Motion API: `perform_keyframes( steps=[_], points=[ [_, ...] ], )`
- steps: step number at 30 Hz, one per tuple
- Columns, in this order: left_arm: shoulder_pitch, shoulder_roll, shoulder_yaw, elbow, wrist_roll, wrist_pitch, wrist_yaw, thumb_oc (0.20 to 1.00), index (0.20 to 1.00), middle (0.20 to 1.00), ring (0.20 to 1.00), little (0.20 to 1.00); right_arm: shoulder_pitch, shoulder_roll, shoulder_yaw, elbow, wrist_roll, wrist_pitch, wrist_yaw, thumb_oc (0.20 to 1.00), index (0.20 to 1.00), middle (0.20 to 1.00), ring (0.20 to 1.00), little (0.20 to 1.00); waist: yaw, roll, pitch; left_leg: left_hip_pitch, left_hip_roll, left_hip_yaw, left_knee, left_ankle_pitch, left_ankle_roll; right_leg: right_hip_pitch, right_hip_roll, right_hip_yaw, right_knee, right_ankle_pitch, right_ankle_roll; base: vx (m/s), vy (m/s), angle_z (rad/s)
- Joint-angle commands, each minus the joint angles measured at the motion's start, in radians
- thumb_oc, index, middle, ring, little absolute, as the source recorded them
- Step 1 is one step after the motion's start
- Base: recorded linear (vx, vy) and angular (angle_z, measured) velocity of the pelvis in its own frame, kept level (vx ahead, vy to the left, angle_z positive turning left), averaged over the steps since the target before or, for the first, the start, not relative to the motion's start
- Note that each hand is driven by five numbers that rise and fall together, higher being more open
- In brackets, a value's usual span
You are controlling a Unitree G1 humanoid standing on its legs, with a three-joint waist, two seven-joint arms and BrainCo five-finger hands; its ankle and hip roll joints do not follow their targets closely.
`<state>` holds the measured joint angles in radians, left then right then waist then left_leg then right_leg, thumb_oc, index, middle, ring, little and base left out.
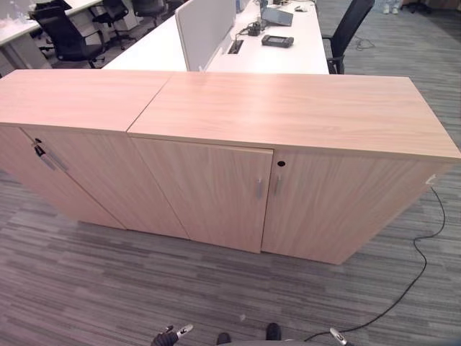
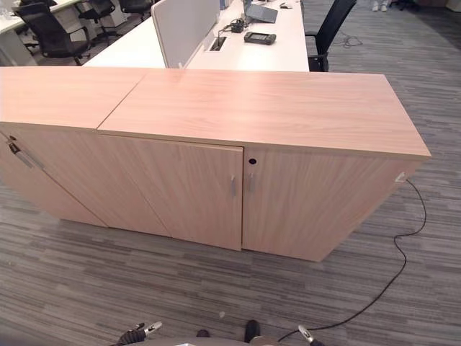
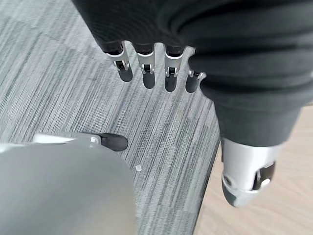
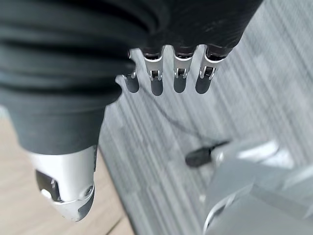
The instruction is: Put the empty folder in the office cabinet
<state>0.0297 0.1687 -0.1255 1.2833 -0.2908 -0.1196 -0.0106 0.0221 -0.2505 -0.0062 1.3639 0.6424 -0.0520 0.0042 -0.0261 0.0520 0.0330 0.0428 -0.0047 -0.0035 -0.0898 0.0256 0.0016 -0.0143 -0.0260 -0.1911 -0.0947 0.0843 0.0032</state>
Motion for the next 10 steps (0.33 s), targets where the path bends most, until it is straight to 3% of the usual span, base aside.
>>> perform_keyframes(
  steps=[1,10],
  points=[
    [-0.008,0.022,-0.005,0.007,0.062,-0.017,0.008,1.000,1.000,1.000,1.000,1.000,-0.045,0.013,-0.005,0.015,-0.030,0.000,0.006,1.000,1.000,1.000,1.000,1.000,0.007,-0.043,-0.027,-0.023,-0.009,-0.017,0.003,-0.060,-0.039,0.027,-0.022,0.025,0.007,-0.098,0.112,0.03,0.039,-0.06],
    [-0.027,0.031,-0.091,-0.020,0.190,-0.020,0.039,1.000,1.000,1.000,1.000,1.000,-0.053,0.014,0.003,0.005,-0.036,0.002,0.000,1.000,1.000,1.000,1.000,1.000,-0.003,-0.043,-0.031,-0.004,-0.010,-0.011,0.003,-0.081,-0.036,0.034,-0.030,0.037,0.007,-0.097,0.125,0.03,0.031,-0.03]
  ],
)
